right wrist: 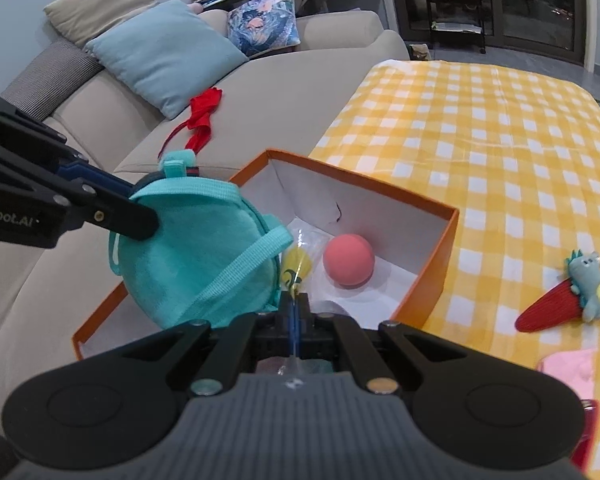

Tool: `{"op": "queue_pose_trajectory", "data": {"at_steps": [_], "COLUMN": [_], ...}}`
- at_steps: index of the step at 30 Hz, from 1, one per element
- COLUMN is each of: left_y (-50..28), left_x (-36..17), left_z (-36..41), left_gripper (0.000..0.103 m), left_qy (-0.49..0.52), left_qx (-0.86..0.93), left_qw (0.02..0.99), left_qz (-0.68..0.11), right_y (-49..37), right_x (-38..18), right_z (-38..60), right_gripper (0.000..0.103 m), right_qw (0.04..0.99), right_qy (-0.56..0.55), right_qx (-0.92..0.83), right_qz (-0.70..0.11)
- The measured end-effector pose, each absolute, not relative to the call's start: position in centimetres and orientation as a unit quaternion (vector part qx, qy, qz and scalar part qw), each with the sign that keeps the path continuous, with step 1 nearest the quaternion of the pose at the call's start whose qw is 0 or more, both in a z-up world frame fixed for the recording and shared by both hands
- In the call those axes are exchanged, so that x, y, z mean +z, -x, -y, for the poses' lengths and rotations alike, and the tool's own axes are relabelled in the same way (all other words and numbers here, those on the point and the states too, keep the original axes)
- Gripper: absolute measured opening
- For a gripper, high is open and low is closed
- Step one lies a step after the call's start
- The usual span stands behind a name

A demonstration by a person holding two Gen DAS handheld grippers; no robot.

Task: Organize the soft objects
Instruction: 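Carry the backpack in the left tool and bag in the right tool over the box, then open the left tool to drop the backpack while the right tool drops the bag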

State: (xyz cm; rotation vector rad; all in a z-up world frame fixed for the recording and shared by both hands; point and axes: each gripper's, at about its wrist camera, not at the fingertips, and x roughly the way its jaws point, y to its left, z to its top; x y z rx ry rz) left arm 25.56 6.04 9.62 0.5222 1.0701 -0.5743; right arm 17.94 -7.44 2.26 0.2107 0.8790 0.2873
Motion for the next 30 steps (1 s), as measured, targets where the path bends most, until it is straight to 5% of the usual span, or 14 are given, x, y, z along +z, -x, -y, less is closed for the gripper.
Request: {"op": "queue_pose_trajectory", "data": {"at_steps": [30], "left_y": [-29.8], "left_x": [0.6], "left_z": [-4.3], "left_gripper": [0.021], "left_qy": [-0.301], "left_qx": [-0.215], "left_qw": [0.775], "left_qz": [-0.513], "right_y": [-19.5], "right_x": [-2.7], "right_z": [3.0], "right_gripper": [0.000], "right_qw": [0.900], "right_qy": [-0.050], "right_qx": [0.102], "right_qz": [-0.421]}}
